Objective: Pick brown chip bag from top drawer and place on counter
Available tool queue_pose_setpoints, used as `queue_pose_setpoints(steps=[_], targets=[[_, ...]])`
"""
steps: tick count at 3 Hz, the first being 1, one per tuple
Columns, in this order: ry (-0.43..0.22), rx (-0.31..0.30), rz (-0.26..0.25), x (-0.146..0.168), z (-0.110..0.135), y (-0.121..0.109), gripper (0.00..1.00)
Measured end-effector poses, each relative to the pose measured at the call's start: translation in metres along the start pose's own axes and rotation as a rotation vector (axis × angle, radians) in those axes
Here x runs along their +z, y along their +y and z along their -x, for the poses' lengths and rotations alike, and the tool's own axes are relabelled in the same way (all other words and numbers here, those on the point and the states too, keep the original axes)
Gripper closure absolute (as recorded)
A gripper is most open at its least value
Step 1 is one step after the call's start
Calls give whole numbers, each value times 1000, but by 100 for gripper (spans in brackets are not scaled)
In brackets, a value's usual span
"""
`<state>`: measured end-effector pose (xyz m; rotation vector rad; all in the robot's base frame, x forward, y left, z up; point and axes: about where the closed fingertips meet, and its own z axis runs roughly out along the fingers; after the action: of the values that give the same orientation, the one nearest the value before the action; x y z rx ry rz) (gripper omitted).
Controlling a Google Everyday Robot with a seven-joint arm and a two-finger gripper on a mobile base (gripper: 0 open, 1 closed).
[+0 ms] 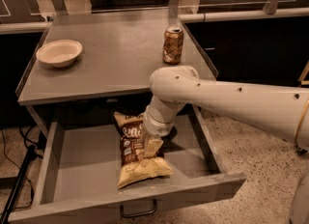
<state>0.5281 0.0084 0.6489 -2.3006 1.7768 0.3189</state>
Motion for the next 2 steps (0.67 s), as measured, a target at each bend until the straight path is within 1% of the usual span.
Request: queue_pose_setpoints(steps=[1, 2], targets=[[-7, 1, 3, -12, 4, 5, 100], [-9, 17, 8, -37, 5, 16, 100]])
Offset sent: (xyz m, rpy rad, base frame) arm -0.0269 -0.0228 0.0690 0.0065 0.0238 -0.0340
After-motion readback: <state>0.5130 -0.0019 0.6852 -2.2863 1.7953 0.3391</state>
